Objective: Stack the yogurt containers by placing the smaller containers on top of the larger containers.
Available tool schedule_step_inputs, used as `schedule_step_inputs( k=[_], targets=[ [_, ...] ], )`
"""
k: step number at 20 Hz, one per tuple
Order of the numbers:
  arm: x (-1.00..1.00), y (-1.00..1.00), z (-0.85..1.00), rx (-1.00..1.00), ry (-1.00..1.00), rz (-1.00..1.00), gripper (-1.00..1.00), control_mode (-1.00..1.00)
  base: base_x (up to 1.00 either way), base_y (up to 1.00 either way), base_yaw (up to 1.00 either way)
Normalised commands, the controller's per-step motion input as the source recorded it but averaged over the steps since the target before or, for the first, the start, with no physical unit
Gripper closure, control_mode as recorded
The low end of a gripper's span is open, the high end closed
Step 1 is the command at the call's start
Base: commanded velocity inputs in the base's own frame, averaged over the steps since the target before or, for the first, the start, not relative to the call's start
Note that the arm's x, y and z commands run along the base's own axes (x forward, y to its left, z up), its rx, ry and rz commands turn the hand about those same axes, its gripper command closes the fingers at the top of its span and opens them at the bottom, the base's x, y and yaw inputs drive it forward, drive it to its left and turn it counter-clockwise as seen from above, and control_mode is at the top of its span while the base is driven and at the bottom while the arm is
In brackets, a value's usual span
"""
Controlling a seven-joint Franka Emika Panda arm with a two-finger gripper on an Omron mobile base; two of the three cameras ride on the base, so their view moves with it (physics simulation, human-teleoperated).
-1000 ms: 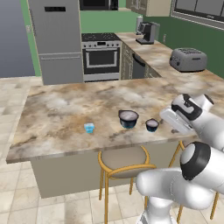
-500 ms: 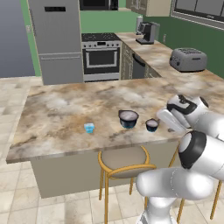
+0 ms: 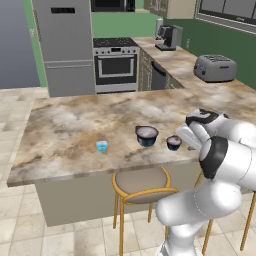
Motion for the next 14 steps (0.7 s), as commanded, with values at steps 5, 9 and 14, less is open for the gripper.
schedule_step_inputs(
  k=[5, 9, 14],
  targets=[
    [0.16, -0.07, -0.12, 0.0, 0.0, 0.0, -1.0, -1.0, 0.0, 0.0, 0.0],
    [0.15, -0.11, -0.08, 0.0, 0.0, 0.0, -1.0, -1.0, 0.0, 0.0, 0.0],
    [0.19, -0.09, -0.06, 0.0, 0.0, 0.0, -1.0, -1.0, 0.0, 0.0, 0.0]
  ],
)
